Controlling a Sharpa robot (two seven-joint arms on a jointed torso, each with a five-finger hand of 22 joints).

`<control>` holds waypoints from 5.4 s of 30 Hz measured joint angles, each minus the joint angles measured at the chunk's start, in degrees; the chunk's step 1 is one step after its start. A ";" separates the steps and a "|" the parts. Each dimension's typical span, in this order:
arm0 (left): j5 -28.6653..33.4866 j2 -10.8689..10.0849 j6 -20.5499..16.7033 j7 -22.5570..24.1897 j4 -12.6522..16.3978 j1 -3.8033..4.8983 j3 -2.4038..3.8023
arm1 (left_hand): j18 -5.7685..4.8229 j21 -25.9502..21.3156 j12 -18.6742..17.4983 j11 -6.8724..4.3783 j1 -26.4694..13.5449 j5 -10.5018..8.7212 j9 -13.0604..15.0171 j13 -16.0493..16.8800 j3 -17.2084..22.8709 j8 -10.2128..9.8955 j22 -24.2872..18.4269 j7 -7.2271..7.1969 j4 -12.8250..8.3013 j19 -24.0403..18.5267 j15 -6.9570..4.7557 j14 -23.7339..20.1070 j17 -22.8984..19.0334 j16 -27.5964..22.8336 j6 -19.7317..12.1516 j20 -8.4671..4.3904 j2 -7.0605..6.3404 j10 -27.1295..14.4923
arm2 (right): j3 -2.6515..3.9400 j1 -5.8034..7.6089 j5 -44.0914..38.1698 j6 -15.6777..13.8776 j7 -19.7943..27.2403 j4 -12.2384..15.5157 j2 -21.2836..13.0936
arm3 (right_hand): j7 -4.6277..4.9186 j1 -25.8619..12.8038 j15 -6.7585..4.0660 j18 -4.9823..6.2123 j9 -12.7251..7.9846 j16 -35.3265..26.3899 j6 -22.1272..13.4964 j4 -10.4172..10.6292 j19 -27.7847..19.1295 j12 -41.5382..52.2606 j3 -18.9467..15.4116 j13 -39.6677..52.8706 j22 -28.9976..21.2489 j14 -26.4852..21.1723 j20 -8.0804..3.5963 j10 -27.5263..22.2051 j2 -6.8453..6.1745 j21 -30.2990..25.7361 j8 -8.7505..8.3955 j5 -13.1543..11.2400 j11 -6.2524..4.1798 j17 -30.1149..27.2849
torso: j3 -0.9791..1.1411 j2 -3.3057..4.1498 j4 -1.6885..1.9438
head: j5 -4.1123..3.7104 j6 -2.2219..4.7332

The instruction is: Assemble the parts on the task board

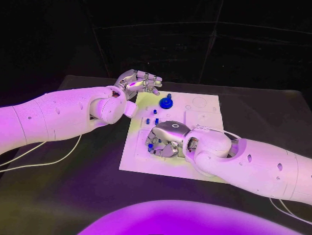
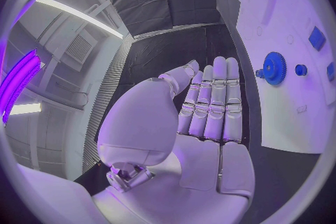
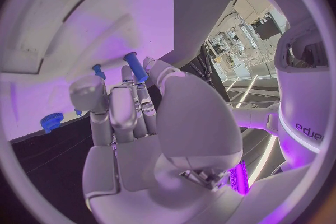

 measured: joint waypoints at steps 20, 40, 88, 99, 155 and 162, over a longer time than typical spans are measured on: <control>0.00 -0.07 0.01 -0.06 0.04 0.00 0.00 | 0.00 0.00 0.00 0.00 0.00 0.00 -0.04 0.01 0.00 0.00 0.00 0.00 0.00 0.00 0.00 0.00 0.00 0.00 0.00 0.00 0.00 0.00 | 0.00 -0.08 0.21 -1.05 -0.03 0.15 -0.46 | 1.30 0.00 1.22 0.01 -0.06 -3.60 -6.37 -1.05 -2.78 -0.62 -3.00 -0.35 -5.73 -0.99 0.75 -10.57 0.00 -3.57 0.00 0.00 1.61 -4.52 | 0.01 -0.01 -0.04 | 0.04 0.03; -0.01 -0.71 0.08 -0.16 0.03 0.00 0.00 | 0.00 0.00 0.00 0.00 0.00 0.00 -0.04 0.01 0.00 0.00 0.01 0.00 0.00 0.00 0.00 0.00 0.00 0.00 0.00 0.00 0.00 0.00 | 1.61 2.15 3.40 -10.55 1.18 9.57 -13.18 | 1.67 -0.44 1.20 0.00 0.33 -2.36 -7.10 -0.53 -2.38 5.77 -9.75 0.65 -4.55 -0.77 1.03 -7.78 1.67 -2.82 0.36 0.84 1.37 -4.42 | 0.01 -0.12 -0.15 | -0.31 0.74; -0.01 -2.17 0.32 -0.22 0.89 -0.03 -0.13 | 0.00 -0.22 0.35 0.00 0.00 0.00 -0.03 0.02 -0.16 0.00 -0.23 0.00 0.16 0.00 0.00 0.00 -0.10 0.00 0.00 0.00 0.00 0.00 | 2.03 -0.22 12.32 -4.72 -23.32 15.79 -28.38 | -4.22 -8.69 -3.62 -2.73 6.17 11.78 1.29 10.84 5.35 65.40 -31.98 61.92 15.81 -0.10 -3.67 11.89 3.67 8.93 14.81 6.15 -4.90 13.31 | -0.04 -0.12 -1.55 | -9.62 2.19; -0.01 -2.37 0.35 -0.22 0.99 -0.03 -0.13 | 0.00 -0.22 0.35 -0.02 -0.03 0.00 -0.03 0.02 -0.18 0.00 -0.24 0.00 0.18 0.00 0.00 0.00 -0.09 0.00 0.00 0.00 0.03 -0.01 | 2.03 -2.15 10.52 -2.53 -24.92 15.52 -26.77 | -4.22 -11.10 -3.62 -2.72 6.81 11.78 0.90 10.85 5.35 65.40 -32.66 62.57 16.08 -0.10 -3.67 11.88 3.98 9.15 15.70 6.53 -4.90 13.30 | -0.05 -0.14 -1.55 | -9.57 1.99; -0.01 -1.90 0.51 -0.25 0.85 -0.03 -0.13 | 0.00 -0.22 0.35 -0.20 -0.19 0.00 -0.02 0.02 -0.31 0.00 -0.27 0.00 0.31 0.00 0.00 0.00 -0.13 0.00 0.00 0.00 0.19 -0.20 | 2.08 -3.53 16.69 -13.59 -24.19 15.24 -19.27 | -4.99 -8.27 -4.04 -2.71 9.66 13.10 1.18 10.67 5.76 66.01 -33.29 65.94 17.68 -0.09 -4.08 13.43 10.03 10.22 19.96 15.41 -6.02 13.27 | -0.24 -0.15 -1.38 | -8.10 1.66; -0.01 -1.70 0.61 -0.26 0.79 -0.03 -0.13 | 0.00 -0.22 0.34 -0.20 -0.19 0.00 -0.02 0.03 -0.47 0.00 -0.40 0.00 0.14 0.20 0.00 0.00 -0.13 0.00 0.00 0.20 0.19 -0.20 | 2.08 -3.52 16.91 -11.82 -26.20 13.68 -17.94 | -5.11 -9.19 -4.55 -2.71 10.54 13.32 2.10 10.62 5.96 66.00 -34.21 66.03 17.78 0.02 -4.28 13.84 10.83 10.22 21.06 14.15 -6.43 13.27 | -0.20 -0.12 -1.47 | -7.75 1.61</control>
